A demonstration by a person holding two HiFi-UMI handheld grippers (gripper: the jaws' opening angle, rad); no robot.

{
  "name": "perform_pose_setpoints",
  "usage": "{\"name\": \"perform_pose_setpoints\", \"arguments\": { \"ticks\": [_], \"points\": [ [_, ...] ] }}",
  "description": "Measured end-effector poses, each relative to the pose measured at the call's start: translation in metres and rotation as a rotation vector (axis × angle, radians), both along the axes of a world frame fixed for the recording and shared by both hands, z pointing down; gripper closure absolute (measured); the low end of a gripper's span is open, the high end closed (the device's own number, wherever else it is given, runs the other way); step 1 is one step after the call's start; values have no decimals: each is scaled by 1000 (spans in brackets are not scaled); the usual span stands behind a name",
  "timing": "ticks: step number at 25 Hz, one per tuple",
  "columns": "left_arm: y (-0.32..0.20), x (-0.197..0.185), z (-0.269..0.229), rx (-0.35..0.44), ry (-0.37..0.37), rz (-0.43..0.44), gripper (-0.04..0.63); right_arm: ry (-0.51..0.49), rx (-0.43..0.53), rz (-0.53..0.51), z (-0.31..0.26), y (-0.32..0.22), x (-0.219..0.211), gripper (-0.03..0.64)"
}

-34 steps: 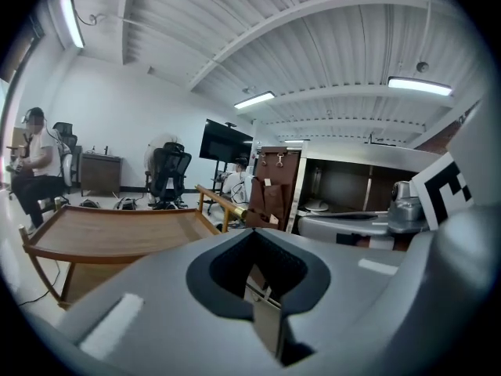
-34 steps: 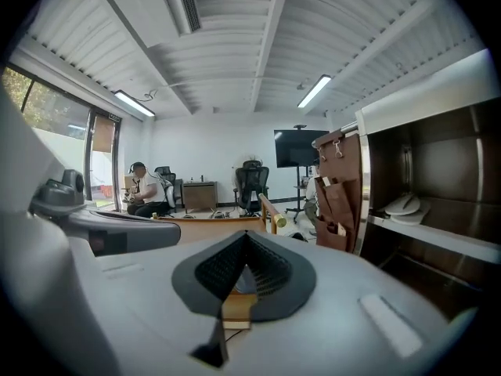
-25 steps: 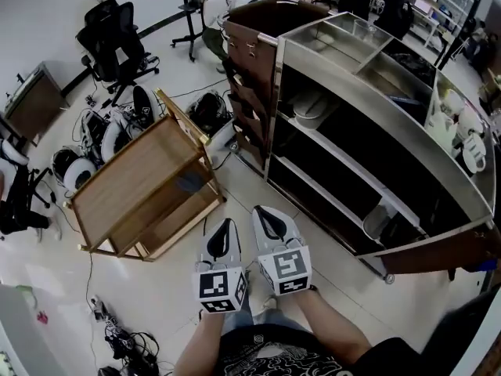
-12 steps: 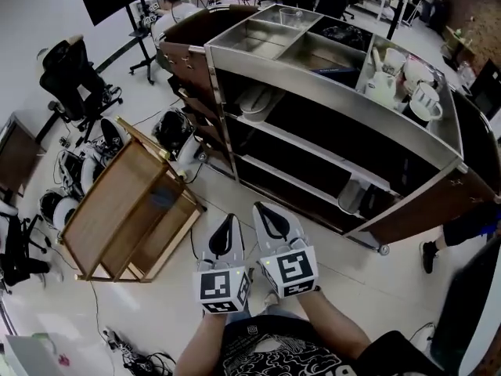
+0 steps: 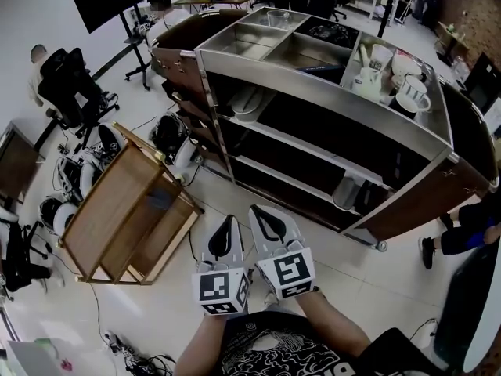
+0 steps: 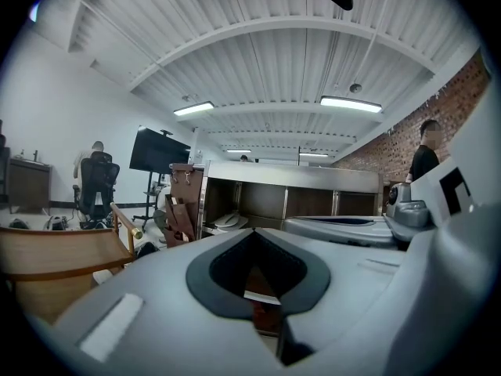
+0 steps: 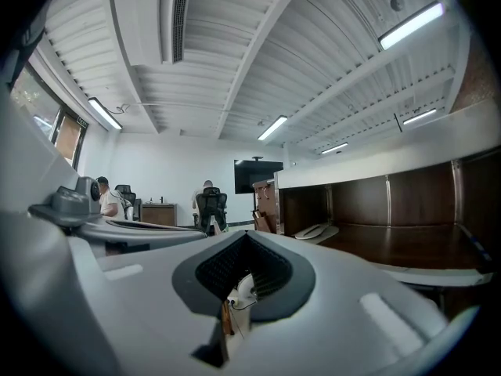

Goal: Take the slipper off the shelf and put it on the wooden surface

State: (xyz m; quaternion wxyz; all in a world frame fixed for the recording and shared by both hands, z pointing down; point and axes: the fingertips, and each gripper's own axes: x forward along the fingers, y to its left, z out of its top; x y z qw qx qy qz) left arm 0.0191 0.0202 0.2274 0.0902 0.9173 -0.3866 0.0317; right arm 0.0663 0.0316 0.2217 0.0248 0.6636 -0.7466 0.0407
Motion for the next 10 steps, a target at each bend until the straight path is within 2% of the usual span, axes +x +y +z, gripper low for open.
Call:
{"name": "perform_pose_setpoints", "arguments": {
  "ticks": [10],
  "points": [
    [-6,-11,1,-4,-6,-30,589,-4,-2,-21,3,-4,-6,615]
  ]
}}
